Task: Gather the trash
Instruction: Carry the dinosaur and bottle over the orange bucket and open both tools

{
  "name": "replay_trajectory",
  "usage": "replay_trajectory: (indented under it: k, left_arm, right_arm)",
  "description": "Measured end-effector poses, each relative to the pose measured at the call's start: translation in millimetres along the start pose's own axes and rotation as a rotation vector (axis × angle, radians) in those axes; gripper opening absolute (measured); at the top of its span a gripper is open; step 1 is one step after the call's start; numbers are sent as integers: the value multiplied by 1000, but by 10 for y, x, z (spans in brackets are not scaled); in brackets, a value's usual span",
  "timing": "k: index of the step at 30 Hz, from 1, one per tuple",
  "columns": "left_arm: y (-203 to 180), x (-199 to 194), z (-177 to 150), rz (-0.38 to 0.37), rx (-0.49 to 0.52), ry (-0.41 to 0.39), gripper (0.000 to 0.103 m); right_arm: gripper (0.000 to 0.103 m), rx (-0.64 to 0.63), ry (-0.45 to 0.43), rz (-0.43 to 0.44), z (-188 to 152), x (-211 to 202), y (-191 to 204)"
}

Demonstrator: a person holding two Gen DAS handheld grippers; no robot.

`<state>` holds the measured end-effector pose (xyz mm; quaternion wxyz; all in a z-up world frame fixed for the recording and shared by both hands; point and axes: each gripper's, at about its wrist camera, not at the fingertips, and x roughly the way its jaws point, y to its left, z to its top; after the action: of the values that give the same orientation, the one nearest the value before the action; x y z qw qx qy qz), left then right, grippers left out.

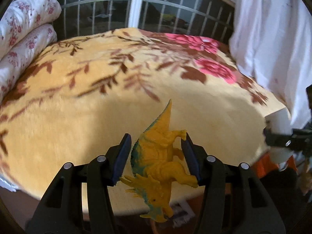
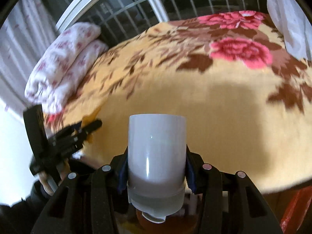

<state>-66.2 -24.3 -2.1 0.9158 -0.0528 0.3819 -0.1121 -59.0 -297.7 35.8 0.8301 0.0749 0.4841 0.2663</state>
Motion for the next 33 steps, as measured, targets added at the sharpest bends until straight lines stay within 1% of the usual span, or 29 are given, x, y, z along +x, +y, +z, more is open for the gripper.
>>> replay_trajectory:
  k: [4, 7, 10, 13, 15, 18, 22, 23, 27, 30, 33]
  left_arm:
    - [-126, -121, -273, -11, 16, 33, 52]
    - [-233, -197, -456, -6, 55, 51, 52]
    - [-313, -220, -616, 12, 96, 71, 52]
    - [-347, -177, -777, -3, 95, 122, 52]
    - [-394, -140, -887, -3, 112, 151, 52]
    - [-502, -69, -1075, 8, 158, 194, 52]
    - [-576, 134, -1278, -16, 173, 287, 52]
    - [-585, 205, -1319, -16, 179, 313, 52]
    - [-561, 504, -1427, -6, 188, 409, 52]
    - [-507, 819, -1529, 27, 200, 484, 52]
    - [-461, 1064, -1607, 56, 206, 537, 52]
  right_arm:
    - [47, -23, 22, -32, -458, 53, 33]
    - [47, -25, 44, -34, -675, 111, 35]
    - [47, -41, 73, -61, -857, 177, 24]
    - [47, -55, 109, -84, -989, 259, 25]
    - [47, -67, 135, -101, -1039, 321, 33]
    - [47, -122, 189, -132, -1136, 473, 81]
    - [47, -215, 256, -180, -1312, 720, 147]
    - [47, -222, 266, -188, -1333, 757, 141]
    - [47, -189, 327, -199, -1413, 986, 9]
    - [47, -178, 367, -215, -1464, 1168, -83]
    - [47, -173, 421, -227, -1534, 1351, -161]
